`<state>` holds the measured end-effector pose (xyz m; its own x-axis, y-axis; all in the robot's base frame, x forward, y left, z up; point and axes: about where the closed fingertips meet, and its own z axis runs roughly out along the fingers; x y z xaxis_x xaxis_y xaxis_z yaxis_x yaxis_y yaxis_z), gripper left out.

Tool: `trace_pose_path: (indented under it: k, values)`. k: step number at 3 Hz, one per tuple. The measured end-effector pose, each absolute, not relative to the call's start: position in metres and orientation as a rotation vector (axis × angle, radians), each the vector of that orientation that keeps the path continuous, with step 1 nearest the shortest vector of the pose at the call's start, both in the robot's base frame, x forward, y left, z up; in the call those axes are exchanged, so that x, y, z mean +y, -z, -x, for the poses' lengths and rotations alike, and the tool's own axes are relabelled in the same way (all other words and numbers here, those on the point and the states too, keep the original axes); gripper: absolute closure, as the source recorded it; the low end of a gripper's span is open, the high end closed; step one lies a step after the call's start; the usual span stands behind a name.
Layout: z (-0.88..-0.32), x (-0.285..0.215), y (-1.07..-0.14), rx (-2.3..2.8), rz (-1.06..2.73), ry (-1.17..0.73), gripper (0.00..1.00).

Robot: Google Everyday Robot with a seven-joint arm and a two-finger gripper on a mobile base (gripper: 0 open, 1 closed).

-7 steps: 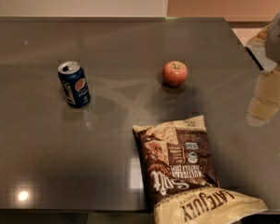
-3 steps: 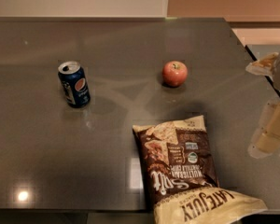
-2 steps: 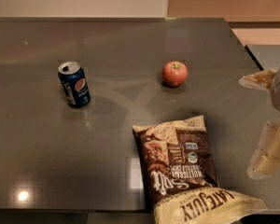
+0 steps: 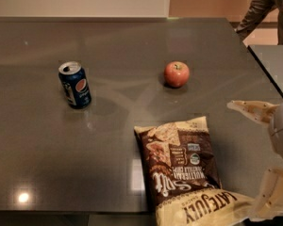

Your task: Move brown chip bag near pepsi can

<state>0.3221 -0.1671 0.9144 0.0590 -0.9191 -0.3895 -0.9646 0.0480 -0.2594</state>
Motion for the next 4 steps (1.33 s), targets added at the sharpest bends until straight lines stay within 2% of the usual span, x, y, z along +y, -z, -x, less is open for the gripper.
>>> trace_pose_path:
  k: [4]
  values:
    - [-0.314, -0.16, -0.859, 1.669, 1.964, -0.104, 0.0]
